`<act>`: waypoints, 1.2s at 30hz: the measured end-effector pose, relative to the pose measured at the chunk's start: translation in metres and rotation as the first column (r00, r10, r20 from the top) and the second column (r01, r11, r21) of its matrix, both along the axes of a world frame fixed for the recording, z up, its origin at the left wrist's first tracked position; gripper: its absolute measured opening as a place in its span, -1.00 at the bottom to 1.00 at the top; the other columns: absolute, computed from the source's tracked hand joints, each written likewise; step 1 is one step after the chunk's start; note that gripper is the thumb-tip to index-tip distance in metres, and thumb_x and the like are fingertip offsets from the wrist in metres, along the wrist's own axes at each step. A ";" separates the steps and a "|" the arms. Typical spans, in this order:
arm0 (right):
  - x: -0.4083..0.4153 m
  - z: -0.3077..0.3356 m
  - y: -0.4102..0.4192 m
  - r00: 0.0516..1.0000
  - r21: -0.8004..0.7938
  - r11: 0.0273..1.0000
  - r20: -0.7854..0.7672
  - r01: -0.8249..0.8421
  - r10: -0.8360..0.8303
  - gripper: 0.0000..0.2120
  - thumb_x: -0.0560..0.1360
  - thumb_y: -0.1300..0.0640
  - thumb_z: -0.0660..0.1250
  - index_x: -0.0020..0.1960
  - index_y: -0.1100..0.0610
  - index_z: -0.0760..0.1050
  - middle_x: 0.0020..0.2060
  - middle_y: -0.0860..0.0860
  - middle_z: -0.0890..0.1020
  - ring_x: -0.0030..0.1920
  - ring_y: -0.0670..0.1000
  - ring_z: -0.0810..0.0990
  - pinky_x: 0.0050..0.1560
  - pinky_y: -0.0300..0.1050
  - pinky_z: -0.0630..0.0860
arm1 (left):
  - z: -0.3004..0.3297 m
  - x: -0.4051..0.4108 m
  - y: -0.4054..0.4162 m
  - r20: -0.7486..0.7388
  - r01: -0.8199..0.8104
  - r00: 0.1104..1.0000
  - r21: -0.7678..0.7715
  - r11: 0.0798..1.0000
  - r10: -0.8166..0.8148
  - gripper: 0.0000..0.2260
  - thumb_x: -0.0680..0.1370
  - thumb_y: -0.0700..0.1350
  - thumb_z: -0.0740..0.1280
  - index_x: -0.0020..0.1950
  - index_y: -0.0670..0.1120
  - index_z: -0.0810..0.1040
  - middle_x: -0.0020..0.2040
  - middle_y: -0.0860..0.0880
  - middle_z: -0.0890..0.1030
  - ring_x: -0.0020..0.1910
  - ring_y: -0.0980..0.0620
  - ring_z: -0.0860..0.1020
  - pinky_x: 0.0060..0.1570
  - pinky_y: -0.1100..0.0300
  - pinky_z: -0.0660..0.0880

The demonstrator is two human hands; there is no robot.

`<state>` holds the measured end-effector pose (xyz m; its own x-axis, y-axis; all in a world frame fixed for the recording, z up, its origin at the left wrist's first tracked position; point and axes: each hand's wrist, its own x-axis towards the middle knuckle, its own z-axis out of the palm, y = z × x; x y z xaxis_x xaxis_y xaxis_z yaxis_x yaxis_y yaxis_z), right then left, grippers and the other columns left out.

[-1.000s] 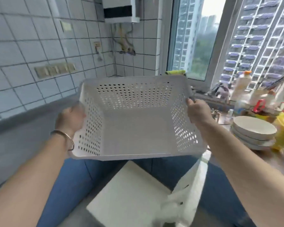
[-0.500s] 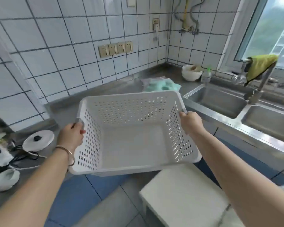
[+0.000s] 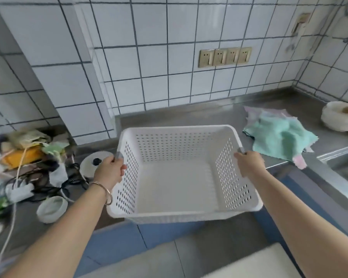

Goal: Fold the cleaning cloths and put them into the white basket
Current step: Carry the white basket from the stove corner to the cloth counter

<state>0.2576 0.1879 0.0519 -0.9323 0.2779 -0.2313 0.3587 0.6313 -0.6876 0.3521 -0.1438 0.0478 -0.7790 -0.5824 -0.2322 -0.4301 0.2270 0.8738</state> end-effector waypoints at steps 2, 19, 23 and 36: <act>-0.031 -0.004 -0.019 1.000 -0.019 1.000 -0.007 -0.020 0.020 -0.67 0.53 0.07 0.14 -0.37 0.16 0.41 -0.59 0.05 0.46 -0.52 0.07 0.41 -0.49 -0.19 0.26 | -0.006 -0.018 -0.021 0.000 -0.029 1.000 0.060 0.998 0.029 -0.68 0.59 0.03 0.12 0.01 -0.19 0.52 -0.33 -0.02 0.52 -0.41 0.04 0.42 -0.43 0.22 0.34; -0.233 -0.024 -0.111 0.999 -0.283 0.959 0.024 0.033 -0.027 -0.76 0.49 0.09 0.26 -0.35 0.07 0.45 -0.52 0.04 0.40 -0.58 0.01 0.29 -0.51 -0.20 0.24 | -0.007 -0.209 -0.130 -0.020 0.065 0.998 0.160 0.985 -0.063 -0.83 0.58 -0.14 0.21 0.00 -0.21 0.53 -0.27 -0.05 0.54 -0.41 0.06 0.40 -0.38 0.22 0.38; -0.281 -0.027 -0.126 0.999 -0.316 0.949 0.031 -0.007 0.018 -0.75 0.49 0.10 0.24 -0.36 0.08 0.45 -0.52 0.03 0.38 -0.58 0.00 0.28 -0.50 -0.21 0.24 | -0.014 -0.253 -0.140 0.001 0.024 1.000 0.095 0.995 -0.025 -0.84 0.59 -0.19 0.17 0.01 -0.19 0.52 -0.26 -0.06 0.54 -0.40 0.04 0.39 -0.33 0.18 0.37; -0.437 -0.032 -0.184 0.940 -0.405 0.880 0.121 -0.247 0.320 -0.70 0.53 0.05 0.20 -0.35 0.13 0.37 -0.53 0.02 0.33 -0.61 -0.02 0.25 -0.52 -0.22 0.21 | -0.038 -0.357 -0.170 0.158 -0.222 0.948 -0.300 0.928 0.278 -0.87 0.56 -0.25 0.16 -0.19 -0.13 0.40 -0.15 -0.14 0.52 -0.15 -0.05 0.46 -0.26 0.18 0.35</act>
